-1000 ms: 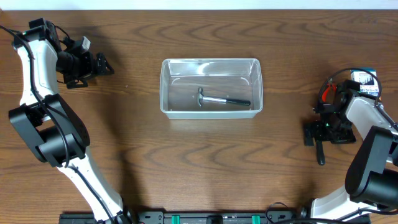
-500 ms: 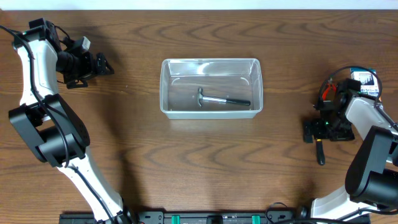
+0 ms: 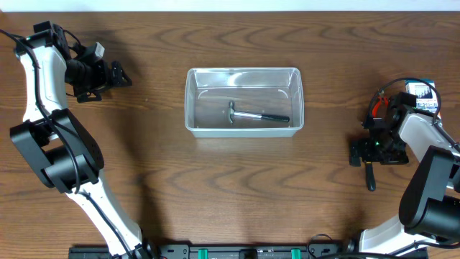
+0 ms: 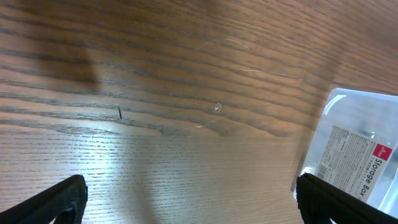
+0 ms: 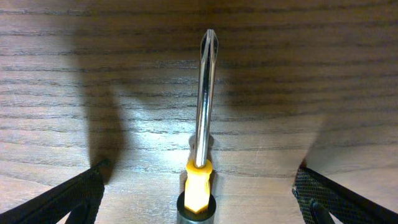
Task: Pack container
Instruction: 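Lower the right gripper and close it on the screwdriver handle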
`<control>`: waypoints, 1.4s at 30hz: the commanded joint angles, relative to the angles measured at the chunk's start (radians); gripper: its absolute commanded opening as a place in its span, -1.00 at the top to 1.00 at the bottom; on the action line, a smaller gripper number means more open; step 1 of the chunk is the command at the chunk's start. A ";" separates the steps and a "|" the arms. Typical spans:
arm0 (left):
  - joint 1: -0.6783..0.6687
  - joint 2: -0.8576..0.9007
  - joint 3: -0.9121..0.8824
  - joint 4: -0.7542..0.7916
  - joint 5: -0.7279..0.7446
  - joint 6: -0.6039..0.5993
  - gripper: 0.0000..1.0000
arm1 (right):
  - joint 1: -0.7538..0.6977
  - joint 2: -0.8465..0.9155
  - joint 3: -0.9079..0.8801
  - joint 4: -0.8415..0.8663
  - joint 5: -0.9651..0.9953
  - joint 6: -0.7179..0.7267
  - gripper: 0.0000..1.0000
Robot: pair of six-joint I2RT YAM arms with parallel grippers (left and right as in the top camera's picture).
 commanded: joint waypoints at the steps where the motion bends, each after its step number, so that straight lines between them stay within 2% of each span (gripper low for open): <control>1: 0.002 -0.030 0.020 -0.002 -0.005 0.001 -0.96 | -0.014 0.009 -0.026 0.004 0.016 0.034 -0.98; 8: 0.002 -0.030 0.020 -0.002 -0.005 0.001 -0.96 | -0.018 0.008 -0.026 -0.012 0.003 0.108 -0.99; 20: 0.002 -0.030 0.020 -0.003 -0.005 0.001 -0.96 | -0.018 0.008 -0.026 -0.069 -0.021 0.104 -0.99; 37: 0.002 -0.030 0.020 -0.003 -0.005 0.001 -0.96 | -0.019 0.008 -0.026 -0.066 -0.010 0.059 -0.99; 40: 0.002 -0.030 0.020 -0.002 -0.005 0.001 -0.96 | -0.019 0.008 -0.026 -0.065 -0.010 0.059 -0.89; 42: 0.002 -0.030 0.020 -0.003 -0.005 0.001 -0.96 | -0.018 0.008 -0.026 -0.063 -0.006 0.059 -0.63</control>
